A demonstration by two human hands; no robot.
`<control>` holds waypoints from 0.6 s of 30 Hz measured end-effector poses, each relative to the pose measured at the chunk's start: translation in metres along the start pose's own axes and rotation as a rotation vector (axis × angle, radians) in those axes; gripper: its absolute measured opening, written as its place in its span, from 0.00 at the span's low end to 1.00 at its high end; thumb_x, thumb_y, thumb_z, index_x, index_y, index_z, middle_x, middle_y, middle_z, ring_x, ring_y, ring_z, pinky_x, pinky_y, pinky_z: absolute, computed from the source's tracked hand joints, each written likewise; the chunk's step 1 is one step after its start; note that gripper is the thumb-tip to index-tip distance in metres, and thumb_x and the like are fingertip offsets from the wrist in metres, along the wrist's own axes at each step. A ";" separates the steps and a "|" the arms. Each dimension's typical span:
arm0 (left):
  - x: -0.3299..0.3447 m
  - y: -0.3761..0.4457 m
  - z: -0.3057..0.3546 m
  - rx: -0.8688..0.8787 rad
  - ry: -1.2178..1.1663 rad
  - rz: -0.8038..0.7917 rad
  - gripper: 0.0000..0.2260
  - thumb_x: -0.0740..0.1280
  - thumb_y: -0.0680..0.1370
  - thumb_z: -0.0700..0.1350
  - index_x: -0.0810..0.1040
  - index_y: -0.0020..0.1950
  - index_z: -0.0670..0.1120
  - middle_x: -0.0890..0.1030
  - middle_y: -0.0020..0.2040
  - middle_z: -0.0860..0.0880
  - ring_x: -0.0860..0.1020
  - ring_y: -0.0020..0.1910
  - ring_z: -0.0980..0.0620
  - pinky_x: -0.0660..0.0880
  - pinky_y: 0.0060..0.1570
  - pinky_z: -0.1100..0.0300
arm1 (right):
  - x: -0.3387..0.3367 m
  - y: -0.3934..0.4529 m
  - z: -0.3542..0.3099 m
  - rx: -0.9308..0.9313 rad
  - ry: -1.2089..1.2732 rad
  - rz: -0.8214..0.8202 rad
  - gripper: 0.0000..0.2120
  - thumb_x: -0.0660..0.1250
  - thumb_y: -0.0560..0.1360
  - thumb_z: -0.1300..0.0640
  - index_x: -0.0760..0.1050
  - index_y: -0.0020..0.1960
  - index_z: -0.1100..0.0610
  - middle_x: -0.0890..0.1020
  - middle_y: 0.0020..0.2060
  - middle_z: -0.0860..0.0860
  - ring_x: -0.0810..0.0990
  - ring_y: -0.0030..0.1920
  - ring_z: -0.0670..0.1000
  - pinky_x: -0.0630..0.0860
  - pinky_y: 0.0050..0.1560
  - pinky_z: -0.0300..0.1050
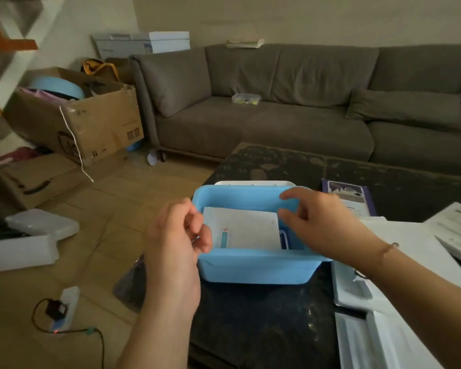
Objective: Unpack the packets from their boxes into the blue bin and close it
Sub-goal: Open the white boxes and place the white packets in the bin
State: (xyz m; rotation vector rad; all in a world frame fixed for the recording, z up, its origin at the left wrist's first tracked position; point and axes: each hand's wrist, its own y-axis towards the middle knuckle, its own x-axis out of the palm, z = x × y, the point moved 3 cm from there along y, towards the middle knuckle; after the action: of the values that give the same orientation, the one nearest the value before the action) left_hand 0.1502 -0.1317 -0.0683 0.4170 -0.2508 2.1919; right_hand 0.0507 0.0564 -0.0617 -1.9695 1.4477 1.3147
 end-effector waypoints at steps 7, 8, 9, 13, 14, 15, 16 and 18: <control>0.047 -0.065 -0.054 0.292 0.900 -0.788 0.11 0.67 0.77 0.55 0.78 0.38 0.51 0.78 0.30 0.56 0.76 0.31 0.59 0.70 0.34 0.67 | -0.015 -0.161 0.072 0.040 0.049 0.334 0.16 0.62 0.74 0.35 0.72 0.38 0.46 0.73 0.25 0.46 0.72 0.27 0.46 0.68 0.27 0.36; 0.050 -0.071 -0.064 0.280 1.011 -0.851 0.11 0.68 0.77 0.57 0.78 0.39 0.52 0.79 0.32 0.58 0.77 0.33 0.61 0.70 0.35 0.68 | -0.009 -0.180 0.081 0.075 0.016 0.307 0.19 0.61 0.72 0.31 0.71 0.37 0.46 0.72 0.25 0.44 0.71 0.27 0.44 0.68 0.28 0.35; 0.052 -0.077 -0.074 0.246 1.091 -0.896 0.11 0.68 0.76 0.58 0.78 0.39 0.53 0.80 0.32 0.58 0.77 0.33 0.62 0.71 0.35 0.68 | -0.004 -0.195 0.087 0.071 -0.015 0.256 0.21 0.62 0.70 0.28 0.70 0.36 0.45 0.71 0.26 0.41 0.70 0.28 0.42 0.68 0.29 0.34; 0.063 -0.093 -0.115 0.058 1.270 -1.016 0.11 0.69 0.76 0.58 0.81 0.41 0.52 0.82 0.34 0.57 0.79 0.32 0.63 0.74 0.36 0.67 | 0.012 -0.229 0.102 -0.133 -0.215 0.140 0.21 0.74 0.63 0.33 0.72 0.39 0.47 0.71 0.32 0.41 0.69 0.33 0.40 0.66 0.36 0.31; 0.066 -0.096 -0.124 -0.006 1.269 -1.040 0.11 0.69 0.77 0.57 0.82 0.42 0.51 0.82 0.33 0.56 0.79 0.30 0.63 0.74 0.34 0.67 | 0.014 -0.231 0.105 -0.172 -0.253 0.145 0.21 0.75 0.62 0.35 0.71 0.40 0.47 0.72 0.32 0.42 0.68 0.34 0.41 0.64 0.38 0.31; 0.069 -0.099 -0.131 -0.070 1.258 -1.055 0.10 0.69 0.77 0.56 0.83 0.44 0.51 0.83 0.33 0.55 0.78 0.27 0.63 0.73 0.33 0.67 | 0.016 -0.232 0.107 -0.201 -0.283 0.156 0.21 0.75 0.63 0.36 0.70 0.42 0.47 0.73 0.32 0.43 0.68 0.36 0.42 0.62 0.40 0.31; 0.071 -0.100 -0.138 -0.120 1.246 -1.053 0.10 0.69 0.78 0.55 0.83 0.45 0.51 0.83 0.33 0.53 0.77 0.24 0.63 0.73 0.31 0.67 | 0.018 -0.232 0.108 -0.219 -0.299 0.175 0.21 0.73 0.63 0.36 0.68 0.43 0.47 0.73 0.32 0.44 0.67 0.36 0.43 0.60 0.42 0.30; 0.074 -0.102 -0.146 -0.175 1.236 -1.011 0.11 0.68 0.78 0.55 0.84 0.44 0.50 0.84 0.35 0.51 0.75 0.22 0.62 0.73 0.31 0.66 | 0.021 -0.234 0.110 -0.225 -0.296 0.235 0.20 0.71 0.64 0.37 0.67 0.44 0.47 0.73 0.30 0.46 0.66 0.36 0.45 0.58 0.44 0.30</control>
State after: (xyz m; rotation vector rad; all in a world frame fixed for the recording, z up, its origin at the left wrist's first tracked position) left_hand 0.1587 0.0306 -0.1720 -0.7799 0.3834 1.0843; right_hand 0.2077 0.2206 -0.1863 -1.6737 1.4694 1.8558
